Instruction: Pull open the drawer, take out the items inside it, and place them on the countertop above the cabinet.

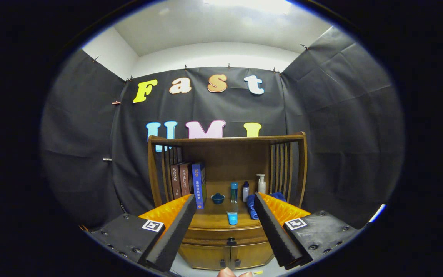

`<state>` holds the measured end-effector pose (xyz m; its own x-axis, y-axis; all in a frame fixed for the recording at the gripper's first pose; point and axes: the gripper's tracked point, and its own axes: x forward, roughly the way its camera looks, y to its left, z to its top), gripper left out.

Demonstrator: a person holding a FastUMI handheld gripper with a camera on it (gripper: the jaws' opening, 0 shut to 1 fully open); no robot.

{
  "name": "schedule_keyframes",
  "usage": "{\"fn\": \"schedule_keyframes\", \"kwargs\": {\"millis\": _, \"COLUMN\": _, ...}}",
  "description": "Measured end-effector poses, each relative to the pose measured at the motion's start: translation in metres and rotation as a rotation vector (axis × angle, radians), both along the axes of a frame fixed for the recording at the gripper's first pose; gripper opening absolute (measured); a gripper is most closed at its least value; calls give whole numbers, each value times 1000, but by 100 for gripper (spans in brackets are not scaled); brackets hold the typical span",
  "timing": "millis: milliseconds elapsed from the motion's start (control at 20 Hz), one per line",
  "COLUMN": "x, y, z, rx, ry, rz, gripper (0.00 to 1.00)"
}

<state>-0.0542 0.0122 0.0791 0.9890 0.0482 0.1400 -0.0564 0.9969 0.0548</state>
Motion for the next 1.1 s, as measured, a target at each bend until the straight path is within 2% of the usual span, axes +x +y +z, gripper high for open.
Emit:
{"fn": "schedule_keyframes", "kwargs": {"millis": 300, "x": -2, "y": 12, "z": -2, "rx": -4, "ry": 7, "rz": 26, "gripper": 99}}
{"fn": "schedule_keyframes", "kwargs": {"millis": 800, "x": 3, "y": 3, "z": -8, "rx": -10, "ry": 20, "rz": 8, "gripper": 99}}
{"fn": "schedule_keyframes", "kwargs": {"millis": 1100, "x": 22, "y": 0, "z": -37, "rx": -22, "ry": 75, "rz": -9, "gripper": 99}}
